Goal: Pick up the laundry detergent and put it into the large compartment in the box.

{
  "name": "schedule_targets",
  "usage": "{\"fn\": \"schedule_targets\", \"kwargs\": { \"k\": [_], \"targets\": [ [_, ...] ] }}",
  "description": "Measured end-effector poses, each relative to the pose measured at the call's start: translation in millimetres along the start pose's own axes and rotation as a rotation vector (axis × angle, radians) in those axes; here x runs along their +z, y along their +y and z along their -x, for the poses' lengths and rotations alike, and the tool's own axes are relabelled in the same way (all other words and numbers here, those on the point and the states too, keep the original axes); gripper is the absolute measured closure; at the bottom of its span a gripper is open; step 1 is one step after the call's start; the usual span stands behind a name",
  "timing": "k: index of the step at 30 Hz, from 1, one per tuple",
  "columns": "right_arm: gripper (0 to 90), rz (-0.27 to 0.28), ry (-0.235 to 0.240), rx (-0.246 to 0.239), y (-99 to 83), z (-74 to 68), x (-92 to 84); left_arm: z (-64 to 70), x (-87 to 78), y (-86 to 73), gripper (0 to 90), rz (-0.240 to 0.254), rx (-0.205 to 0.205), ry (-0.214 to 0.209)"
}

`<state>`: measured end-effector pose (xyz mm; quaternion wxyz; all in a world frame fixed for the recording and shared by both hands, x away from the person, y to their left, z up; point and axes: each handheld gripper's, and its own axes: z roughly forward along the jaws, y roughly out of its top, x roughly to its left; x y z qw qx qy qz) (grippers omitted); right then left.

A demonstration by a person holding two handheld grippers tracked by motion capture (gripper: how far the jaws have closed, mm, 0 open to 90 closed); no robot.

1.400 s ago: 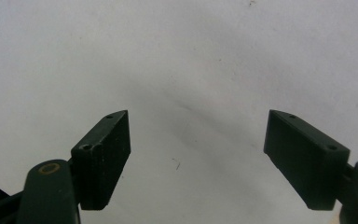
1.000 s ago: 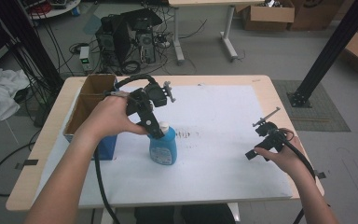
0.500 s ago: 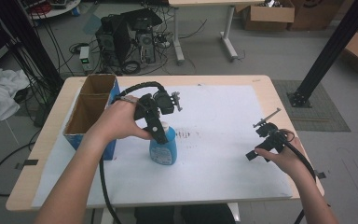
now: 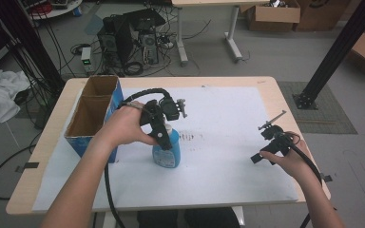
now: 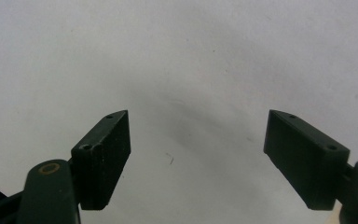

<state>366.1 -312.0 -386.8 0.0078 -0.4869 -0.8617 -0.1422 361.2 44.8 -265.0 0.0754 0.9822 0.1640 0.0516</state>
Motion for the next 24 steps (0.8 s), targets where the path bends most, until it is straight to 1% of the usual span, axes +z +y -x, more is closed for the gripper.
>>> {"fn": "schedule_targets", "kwargs": {
  "k": [4,5,6,8,9,10,16,17,24],
  "targets": [
    [22.9,-0.003,0.001,0.002,-0.4,0.2,0.6,-0.3,5.0,1.0,1.6,0.002,0.003,-0.010],
    [22.9,-0.003,0.002,0.002,-0.7,0.7,1.1,-0.7,7.9,1.0,1.6,-0.007,0.014,-0.003],
    [22.9,-0.004,0.001,0.002,-0.9,0.9,1.1,-1.1,9.9,0.7,1.6,-0.007,0.016,-0.006],
    [22.9,-0.001,0.000,0.003,-1.2,1.2,1.1,-1.4,11.0,0.3,1.7,-0.013,0.016,-0.010],
    [22.9,0.001,0.001,0.004,-1.5,1.4,0.9,-1.0,14.4,-0.4,1.8,-0.009,0.012,-0.005],
    [22.9,0.001,0.001,0.004,-1.7,1.6,0.8,-1.3,14.9,-0.4,1.9,-0.014,0.021,0.000],
    [22.9,0.002,0.004,0.007,-2.6,1.8,1.0,-1.4,16.7,-0.4,3.6,-0.018,0.028,-0.002],
    [22.9,0.001,0.003,0.005,-2.7,2.1,1.3,-2.0,17.5,-0.2,3.7,-0.020,0.035,0.004],
    [22.9,-0.002,0.005,0.009,-4.3,3.1,2.8,-1.9,22.3,0.5,4.1,-0.037,0.044,0.010]
  ]
}}
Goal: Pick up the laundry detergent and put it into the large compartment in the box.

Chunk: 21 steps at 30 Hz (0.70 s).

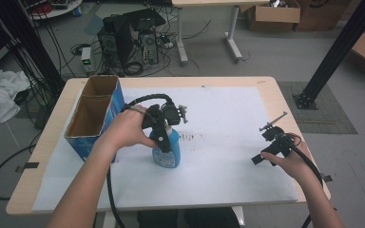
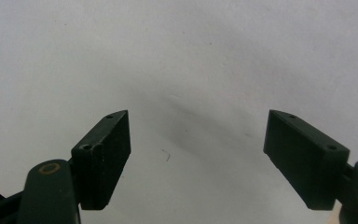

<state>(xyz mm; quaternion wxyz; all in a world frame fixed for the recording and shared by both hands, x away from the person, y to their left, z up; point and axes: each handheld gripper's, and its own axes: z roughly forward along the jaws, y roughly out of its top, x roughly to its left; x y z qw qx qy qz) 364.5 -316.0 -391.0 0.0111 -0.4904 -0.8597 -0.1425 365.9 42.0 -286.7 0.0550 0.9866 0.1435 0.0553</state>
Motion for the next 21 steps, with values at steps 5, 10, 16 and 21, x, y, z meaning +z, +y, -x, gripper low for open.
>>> {"fn": "schedule_targets", "kwargs": {
  "k": [5,10,16,21],
  "targets": [
    [23.0,0.003,0.000,0.002,-0.5,1.3,0.0,0.4,1.8,0.7,4.6,-0.005,0.006,-0.004],
    [23.1,0.006,0.000,-0.001,-0.4,1.4,0.2,0.2,1.9,0.8,5.7,-0.003,0.012,-0.005],
    [23.1,0.004,0.001,-0.002,-0.1,1.3,0.8,0.2,2.0,0.9,7.7,-0.003,0.018,-0.007],
    [23.1,0.005,0.002,-0.001,-0.1,1.3,0.5,-0.3,1.3,0.1,10.7,0.006,0.021,-0.013]
  ]
}}
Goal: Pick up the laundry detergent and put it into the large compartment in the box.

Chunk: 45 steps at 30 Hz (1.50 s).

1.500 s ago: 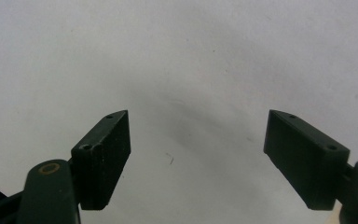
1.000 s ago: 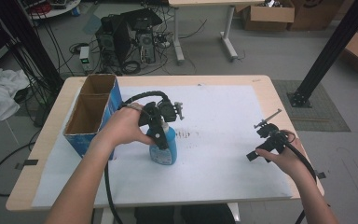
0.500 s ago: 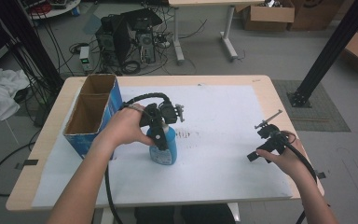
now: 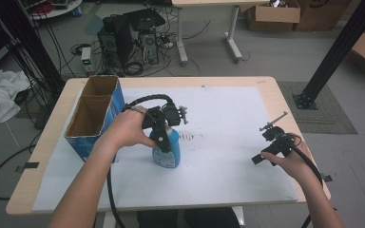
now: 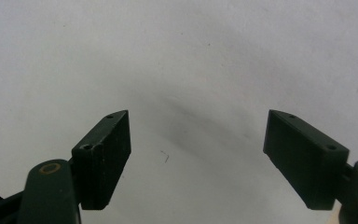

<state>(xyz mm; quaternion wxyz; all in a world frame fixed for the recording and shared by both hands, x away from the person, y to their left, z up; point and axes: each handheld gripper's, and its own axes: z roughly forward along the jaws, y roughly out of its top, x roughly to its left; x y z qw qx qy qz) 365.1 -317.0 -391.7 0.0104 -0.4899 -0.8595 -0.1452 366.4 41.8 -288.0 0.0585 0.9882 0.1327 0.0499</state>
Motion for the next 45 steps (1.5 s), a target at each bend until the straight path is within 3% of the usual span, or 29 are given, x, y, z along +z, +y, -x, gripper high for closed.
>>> {"fn": "schedule_targets", "kwargs": {
  "k": [45],
  "targets": [
    [23.6,-0.006,0.002,-0.004,-0.8,0.8,4.7,-1.4,1.5,-3.0,24.8,0.010,0.024,-0.029]
  ]
}}
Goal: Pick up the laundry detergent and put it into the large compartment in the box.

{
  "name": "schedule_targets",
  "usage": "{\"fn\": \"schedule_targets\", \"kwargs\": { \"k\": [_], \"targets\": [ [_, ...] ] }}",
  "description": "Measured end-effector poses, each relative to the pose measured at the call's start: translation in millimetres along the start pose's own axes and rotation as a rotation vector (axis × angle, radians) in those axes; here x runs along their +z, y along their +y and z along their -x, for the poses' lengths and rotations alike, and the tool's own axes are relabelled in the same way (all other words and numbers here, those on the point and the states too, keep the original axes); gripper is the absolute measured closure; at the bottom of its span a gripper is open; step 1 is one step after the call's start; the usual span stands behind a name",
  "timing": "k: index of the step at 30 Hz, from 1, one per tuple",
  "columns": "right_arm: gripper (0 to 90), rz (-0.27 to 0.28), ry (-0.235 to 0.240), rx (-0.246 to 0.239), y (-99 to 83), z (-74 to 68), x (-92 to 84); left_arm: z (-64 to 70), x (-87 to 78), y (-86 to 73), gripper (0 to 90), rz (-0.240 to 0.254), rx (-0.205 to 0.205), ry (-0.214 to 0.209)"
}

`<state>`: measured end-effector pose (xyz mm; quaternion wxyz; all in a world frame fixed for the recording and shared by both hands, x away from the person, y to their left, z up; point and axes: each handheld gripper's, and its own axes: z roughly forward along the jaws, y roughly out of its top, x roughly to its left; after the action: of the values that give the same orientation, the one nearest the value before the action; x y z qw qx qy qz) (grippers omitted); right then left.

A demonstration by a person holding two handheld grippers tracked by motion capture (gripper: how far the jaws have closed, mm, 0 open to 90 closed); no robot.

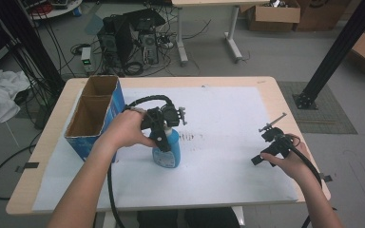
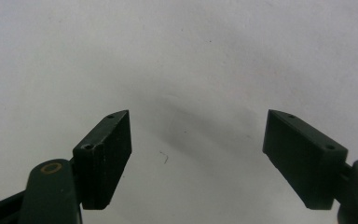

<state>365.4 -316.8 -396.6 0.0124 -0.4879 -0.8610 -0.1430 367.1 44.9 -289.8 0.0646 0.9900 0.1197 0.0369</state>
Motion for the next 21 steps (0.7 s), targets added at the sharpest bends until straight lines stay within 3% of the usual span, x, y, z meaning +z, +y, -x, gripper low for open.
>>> {"fn": "schedule_targets", "kwargs": {
  "k": [21],
  "targets": [
    [24.1,-0.001,0.001,0.004,-0.1,0.0,-0.2,0.6,-4.3,-3.1,31.7,-0.005,-0.024,-0.022]
  ]
}}
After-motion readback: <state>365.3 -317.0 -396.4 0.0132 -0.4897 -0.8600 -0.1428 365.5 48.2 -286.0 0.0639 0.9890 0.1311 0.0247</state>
